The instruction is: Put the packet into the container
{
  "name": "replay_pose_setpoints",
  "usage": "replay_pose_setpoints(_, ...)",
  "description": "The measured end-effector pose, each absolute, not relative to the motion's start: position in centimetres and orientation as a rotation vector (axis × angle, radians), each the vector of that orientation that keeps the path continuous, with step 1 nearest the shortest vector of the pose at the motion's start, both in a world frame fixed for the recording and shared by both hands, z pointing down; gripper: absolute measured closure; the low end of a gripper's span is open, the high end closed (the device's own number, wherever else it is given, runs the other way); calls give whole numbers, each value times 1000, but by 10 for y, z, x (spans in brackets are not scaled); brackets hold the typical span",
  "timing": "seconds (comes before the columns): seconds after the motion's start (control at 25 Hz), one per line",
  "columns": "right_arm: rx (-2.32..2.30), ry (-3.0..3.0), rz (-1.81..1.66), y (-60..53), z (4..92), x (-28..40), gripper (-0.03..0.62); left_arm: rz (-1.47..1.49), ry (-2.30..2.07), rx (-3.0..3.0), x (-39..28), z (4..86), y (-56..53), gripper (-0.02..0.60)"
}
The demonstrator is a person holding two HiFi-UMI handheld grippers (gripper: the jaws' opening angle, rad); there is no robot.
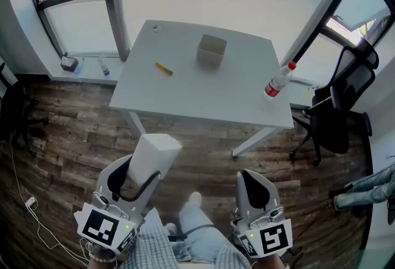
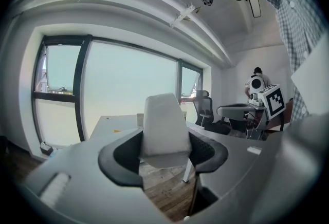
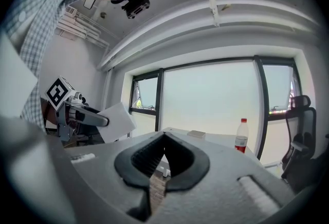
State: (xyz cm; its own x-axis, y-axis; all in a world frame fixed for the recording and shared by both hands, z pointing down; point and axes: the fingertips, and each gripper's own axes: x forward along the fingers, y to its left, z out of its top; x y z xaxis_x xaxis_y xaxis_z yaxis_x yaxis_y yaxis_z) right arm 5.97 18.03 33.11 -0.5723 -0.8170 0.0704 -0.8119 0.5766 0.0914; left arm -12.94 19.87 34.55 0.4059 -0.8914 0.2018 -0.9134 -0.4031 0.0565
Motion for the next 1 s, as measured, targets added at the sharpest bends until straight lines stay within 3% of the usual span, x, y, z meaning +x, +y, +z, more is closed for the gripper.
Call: replay_pose_setpoints(1.0, 1231, -2770, -133, 69, 333, 85, 592, 252, -1679, 2429, -82, 346, 100, 331)
